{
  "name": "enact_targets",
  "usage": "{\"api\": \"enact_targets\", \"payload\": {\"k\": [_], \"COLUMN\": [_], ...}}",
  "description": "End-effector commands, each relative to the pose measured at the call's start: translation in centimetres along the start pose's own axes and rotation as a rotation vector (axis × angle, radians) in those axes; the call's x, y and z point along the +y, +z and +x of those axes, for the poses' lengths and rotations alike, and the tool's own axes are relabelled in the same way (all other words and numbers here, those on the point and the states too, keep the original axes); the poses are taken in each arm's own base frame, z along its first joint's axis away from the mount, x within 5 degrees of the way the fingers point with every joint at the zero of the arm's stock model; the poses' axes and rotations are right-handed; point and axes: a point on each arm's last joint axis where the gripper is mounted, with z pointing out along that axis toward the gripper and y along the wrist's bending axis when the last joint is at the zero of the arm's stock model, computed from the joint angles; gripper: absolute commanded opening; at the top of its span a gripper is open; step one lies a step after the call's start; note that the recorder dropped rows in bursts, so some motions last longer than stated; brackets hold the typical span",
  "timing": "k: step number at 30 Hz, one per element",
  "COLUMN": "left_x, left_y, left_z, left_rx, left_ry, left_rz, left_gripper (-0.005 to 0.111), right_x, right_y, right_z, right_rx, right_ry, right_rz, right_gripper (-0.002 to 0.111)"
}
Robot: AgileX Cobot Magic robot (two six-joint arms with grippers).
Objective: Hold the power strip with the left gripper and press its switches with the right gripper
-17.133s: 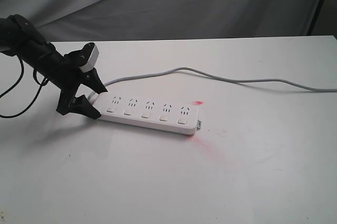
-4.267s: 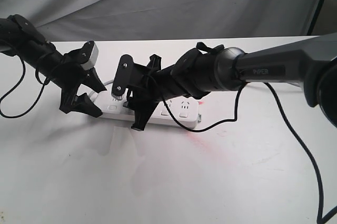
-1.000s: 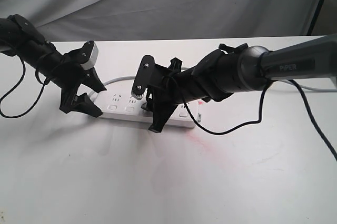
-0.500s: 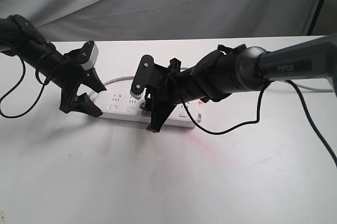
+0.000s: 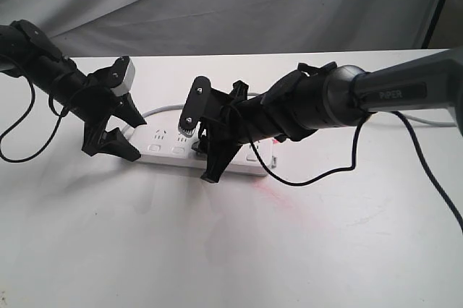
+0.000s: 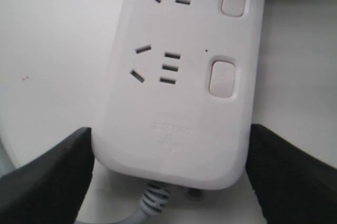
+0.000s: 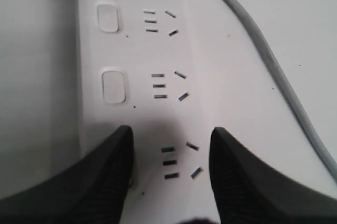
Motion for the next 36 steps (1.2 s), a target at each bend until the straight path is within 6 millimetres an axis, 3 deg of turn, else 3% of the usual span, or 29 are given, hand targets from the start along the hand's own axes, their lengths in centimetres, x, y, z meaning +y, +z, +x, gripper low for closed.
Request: {"api": "enact_targets", "payload": {"k": [1,7,12,23,36], "left_x": [0.2,0.2,0.2,0.2,0.2], "left_y": [0.1,0.1,0.1,0.1,0.1], "left_z": [-0.3,-0.3,-0.3,-0.3,-0.3], "left_rx": [-0.002,-0.002,-0.002,-0.002,-0.002], "left_ry": [-0.001,-0.001,-0.001,-0.001,-0.001], "left_rz": [-0.018,-0.018,-0.018,-0.018,-0.018], "left_gripper": [0.069,0.069,0.069,0.069,0.069], "right_x": [0.1,-0.9,-1.0,-0.8,-0.6], "right_y": [-0.6,-4.7,-6.2,-4.6,-3.8], "right_z": [-0.2,-3.0,-1.5,1.2,1.8], "right_rx": [-0.007,-0.087,-0.047,0.013,0.028], "right_ry": [-0.032,-0.051,-0.028,0.031,0.060], "right_rz": [-0.016,0.038,0.078,0.037,0.036], "right_gripper": [0.044,0.044,0.044,0.044,0.044]}}
